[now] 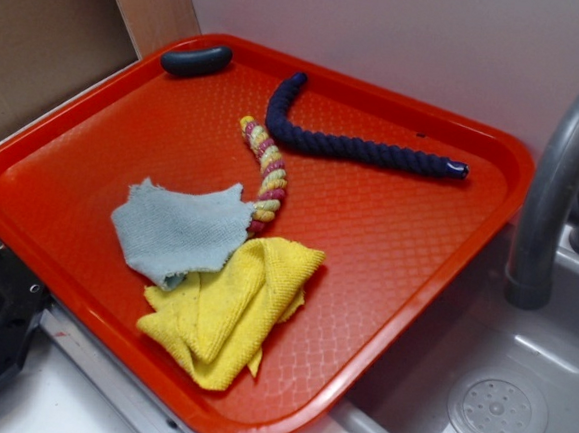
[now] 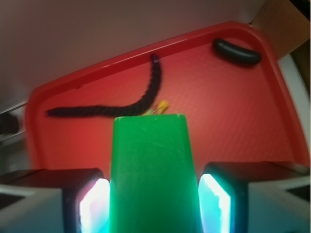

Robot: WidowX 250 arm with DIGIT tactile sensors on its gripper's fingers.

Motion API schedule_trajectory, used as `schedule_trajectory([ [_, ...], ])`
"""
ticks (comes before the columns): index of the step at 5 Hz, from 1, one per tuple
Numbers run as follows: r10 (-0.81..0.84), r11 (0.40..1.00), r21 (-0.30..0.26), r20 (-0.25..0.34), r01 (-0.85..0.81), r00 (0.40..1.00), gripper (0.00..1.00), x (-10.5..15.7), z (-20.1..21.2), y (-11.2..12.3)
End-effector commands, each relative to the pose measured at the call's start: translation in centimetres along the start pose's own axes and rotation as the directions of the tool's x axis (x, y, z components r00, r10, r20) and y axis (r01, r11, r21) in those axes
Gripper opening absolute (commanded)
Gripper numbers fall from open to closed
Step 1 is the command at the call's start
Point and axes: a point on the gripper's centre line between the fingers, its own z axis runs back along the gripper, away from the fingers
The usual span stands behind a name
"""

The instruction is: Grab the green block.

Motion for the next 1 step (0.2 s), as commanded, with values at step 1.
schedule_trajectory([
  [1,-0.035,0.999,0.020,0.042,0.034,0.998,0.00,1.29,1.97,0.75],
])
